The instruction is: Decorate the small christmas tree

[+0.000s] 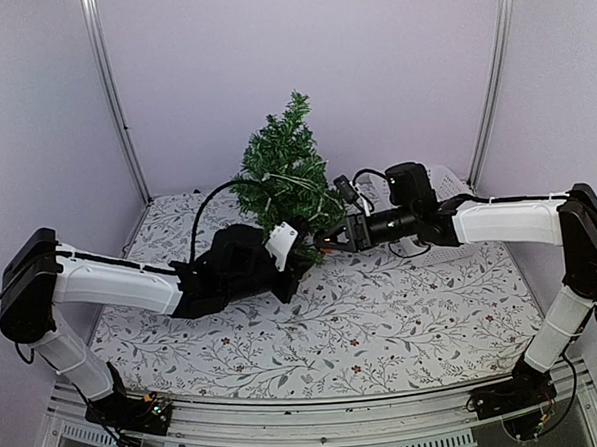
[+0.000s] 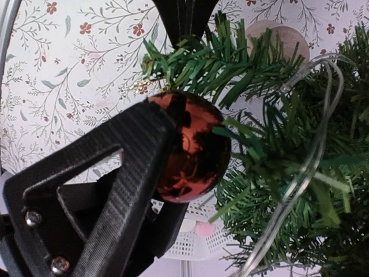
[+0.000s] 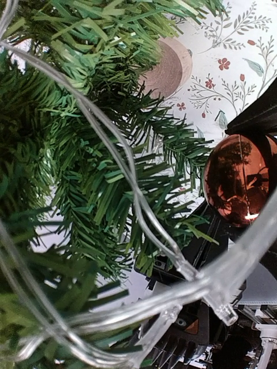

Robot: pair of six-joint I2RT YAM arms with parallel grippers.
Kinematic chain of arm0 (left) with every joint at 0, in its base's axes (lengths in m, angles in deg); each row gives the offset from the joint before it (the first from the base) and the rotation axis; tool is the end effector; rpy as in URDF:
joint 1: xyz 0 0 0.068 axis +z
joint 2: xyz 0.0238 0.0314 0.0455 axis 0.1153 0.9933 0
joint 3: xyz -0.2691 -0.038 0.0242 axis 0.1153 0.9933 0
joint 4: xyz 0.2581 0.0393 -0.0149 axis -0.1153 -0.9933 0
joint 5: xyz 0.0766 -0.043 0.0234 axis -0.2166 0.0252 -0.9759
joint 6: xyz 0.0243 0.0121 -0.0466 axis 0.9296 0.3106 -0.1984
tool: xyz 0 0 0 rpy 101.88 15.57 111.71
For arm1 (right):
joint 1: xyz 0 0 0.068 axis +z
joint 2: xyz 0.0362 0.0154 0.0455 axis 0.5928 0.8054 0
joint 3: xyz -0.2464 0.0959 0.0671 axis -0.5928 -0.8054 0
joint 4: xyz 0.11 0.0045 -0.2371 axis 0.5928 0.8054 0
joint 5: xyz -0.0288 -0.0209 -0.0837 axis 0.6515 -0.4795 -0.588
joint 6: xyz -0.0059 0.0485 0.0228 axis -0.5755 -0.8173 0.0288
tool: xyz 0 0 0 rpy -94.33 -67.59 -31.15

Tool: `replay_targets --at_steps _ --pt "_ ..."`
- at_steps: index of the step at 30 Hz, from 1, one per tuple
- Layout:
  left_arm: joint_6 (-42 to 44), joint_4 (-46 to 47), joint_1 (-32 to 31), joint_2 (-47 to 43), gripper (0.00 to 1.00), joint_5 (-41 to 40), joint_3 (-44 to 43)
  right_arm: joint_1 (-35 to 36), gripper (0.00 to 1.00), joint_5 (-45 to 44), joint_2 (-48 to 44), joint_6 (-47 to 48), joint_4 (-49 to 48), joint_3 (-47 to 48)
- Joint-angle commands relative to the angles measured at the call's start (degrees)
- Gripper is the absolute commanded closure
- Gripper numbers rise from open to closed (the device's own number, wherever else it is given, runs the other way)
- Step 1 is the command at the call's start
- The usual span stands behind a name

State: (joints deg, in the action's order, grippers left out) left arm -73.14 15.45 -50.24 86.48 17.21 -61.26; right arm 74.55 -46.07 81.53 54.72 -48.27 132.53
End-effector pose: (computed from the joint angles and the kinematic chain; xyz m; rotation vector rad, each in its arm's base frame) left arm 0.1956 -0.2910 0.2150 0.8079 1.8323 -0.5714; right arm 0.2815 0.2517 0.2482 -0.8080 2.0447 1.3670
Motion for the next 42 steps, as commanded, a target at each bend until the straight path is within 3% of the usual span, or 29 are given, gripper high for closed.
replay_targets --at_steps 1,5,18,23,31,42 --pt "-0.24 -1.29 0.96 1.10 1.00 -2.14 -1.87 0.23 0.71 -1.83 1.55 0.15 -0.66 1.49" --pt "0.20 -0.63 0.96 0.48 1.00 -1.56 -1.30 0.21 0.67 -2.86 2.01 -0.16 -0.37 1.58" --pt "0.82 -0.23 0.96 -1.04 1.00 -1.56 0.17 0.25 0.34 -6.99 0.69 -1.09 2.20 1.19" --pt "0.84 -0.59 0.87 -0.54 1.00 -1.21 -0.58 0.24 0.29 -7.61 -0.32 -0.77 3.06 1.09" --pt "0.08 -1.24 0.74 -3.15 0.81 -2.00 1.13 0.15 0.20 -9.90 -2.83 -0.11 4.85 -0.59" --pt "-3.66 -0.73 0.81 -12.79 0.59 -0.91 9.39 -1.80 0.22 -12.36 -5.63 -1.75 4.27 -4.48"
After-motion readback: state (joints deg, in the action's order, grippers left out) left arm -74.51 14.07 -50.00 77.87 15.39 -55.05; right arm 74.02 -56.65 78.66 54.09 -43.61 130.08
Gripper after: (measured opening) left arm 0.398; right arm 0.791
